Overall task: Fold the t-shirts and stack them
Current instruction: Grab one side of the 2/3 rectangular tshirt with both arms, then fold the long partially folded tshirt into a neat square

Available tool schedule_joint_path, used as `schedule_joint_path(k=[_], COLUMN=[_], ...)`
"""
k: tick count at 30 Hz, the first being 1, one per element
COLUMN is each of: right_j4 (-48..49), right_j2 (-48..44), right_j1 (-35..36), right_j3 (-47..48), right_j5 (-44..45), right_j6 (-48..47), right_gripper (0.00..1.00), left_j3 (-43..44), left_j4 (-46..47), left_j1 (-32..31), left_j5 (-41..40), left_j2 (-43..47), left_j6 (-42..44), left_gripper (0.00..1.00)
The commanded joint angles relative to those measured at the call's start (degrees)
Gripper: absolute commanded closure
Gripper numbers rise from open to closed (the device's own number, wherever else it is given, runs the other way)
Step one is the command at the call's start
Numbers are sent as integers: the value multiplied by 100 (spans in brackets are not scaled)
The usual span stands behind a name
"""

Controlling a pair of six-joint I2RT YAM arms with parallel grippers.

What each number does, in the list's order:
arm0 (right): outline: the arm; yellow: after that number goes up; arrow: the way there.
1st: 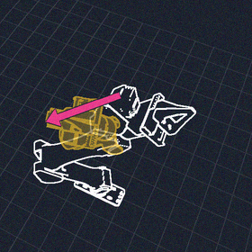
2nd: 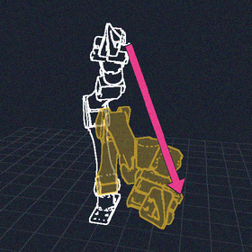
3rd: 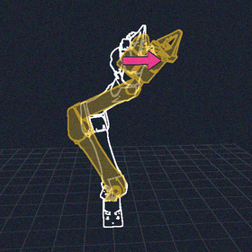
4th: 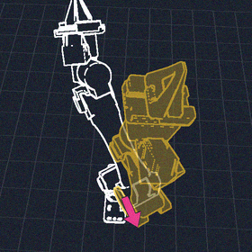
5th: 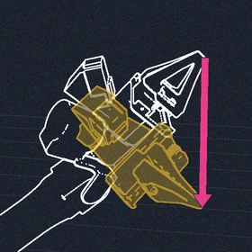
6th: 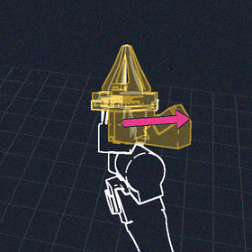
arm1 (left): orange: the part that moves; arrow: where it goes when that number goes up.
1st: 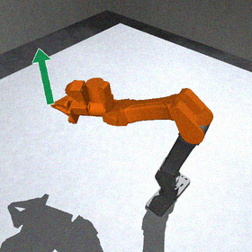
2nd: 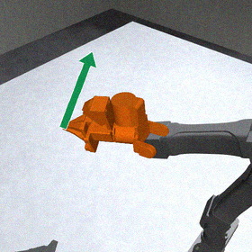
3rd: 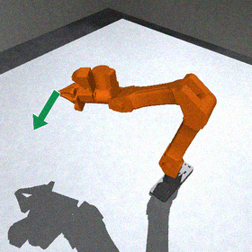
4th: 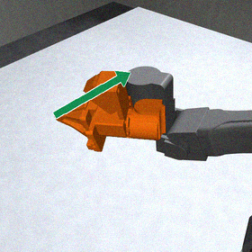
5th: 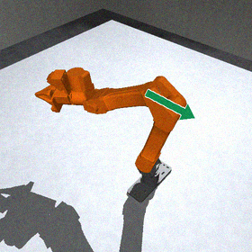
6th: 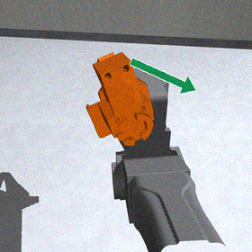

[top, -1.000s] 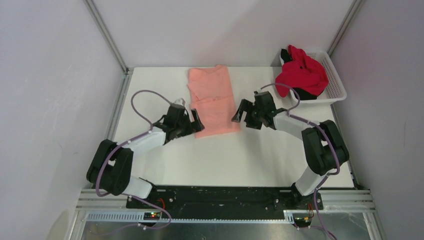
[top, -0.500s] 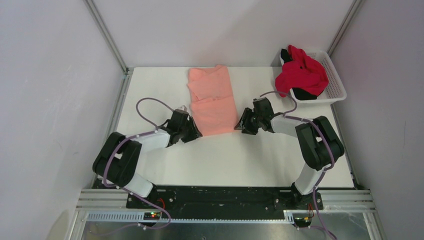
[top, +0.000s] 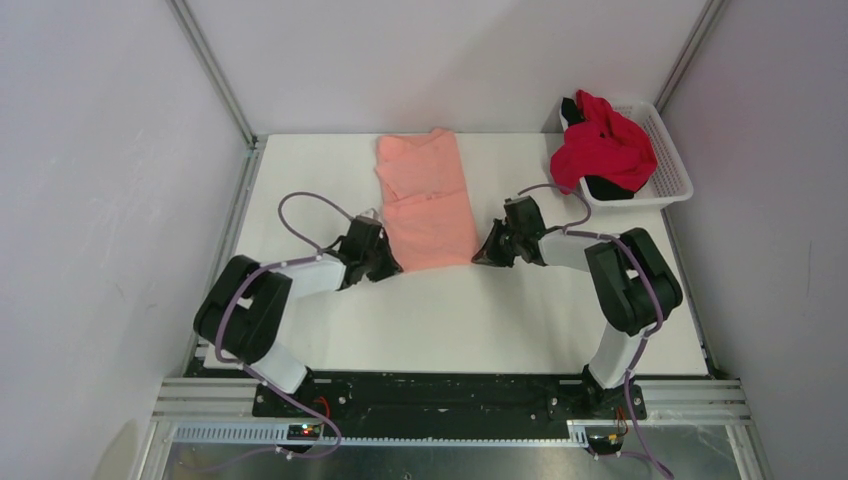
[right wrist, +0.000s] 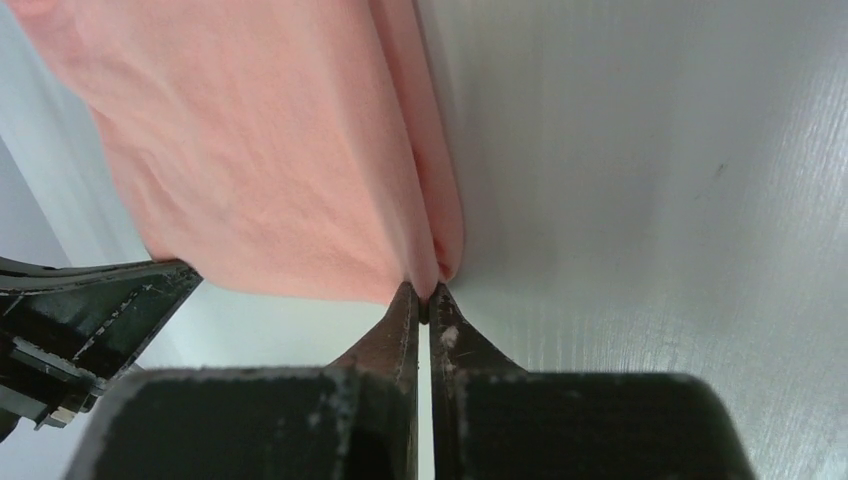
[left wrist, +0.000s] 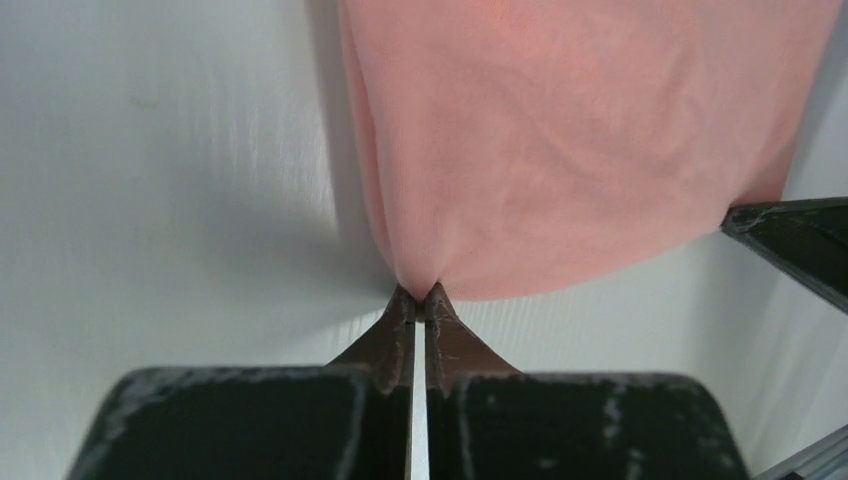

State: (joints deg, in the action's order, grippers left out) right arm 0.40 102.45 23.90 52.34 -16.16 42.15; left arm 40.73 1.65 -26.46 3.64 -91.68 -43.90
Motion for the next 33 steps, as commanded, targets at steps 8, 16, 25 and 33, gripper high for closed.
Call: schedule_joint_path(k=[8,16,25,33], right_j4=[-1603,-2725,-3482,-3227], right_j2=[-2558,-4838,-5795,-5239], right_j1=[928,2617,3330,2207], right_j3=[-1393,-2153,-1732,-708], right_j5=[462,1136,1866,1477], right_j6=[-201,772,1025,408], right_gripper=[100,100,100,100], left_j3=[-1692,-2736,-2352,-935], left_j4=[-893,-1657,-1852,-2127], left_j1=[-1039,-2944,-3505,-2838], left_j5=[-523,-509,-842,-1958], left_j2=[2517,5615,6580,5386], left_j6=[-168,-1368,-1283,-252], left_gripper=[100,100,100,100])
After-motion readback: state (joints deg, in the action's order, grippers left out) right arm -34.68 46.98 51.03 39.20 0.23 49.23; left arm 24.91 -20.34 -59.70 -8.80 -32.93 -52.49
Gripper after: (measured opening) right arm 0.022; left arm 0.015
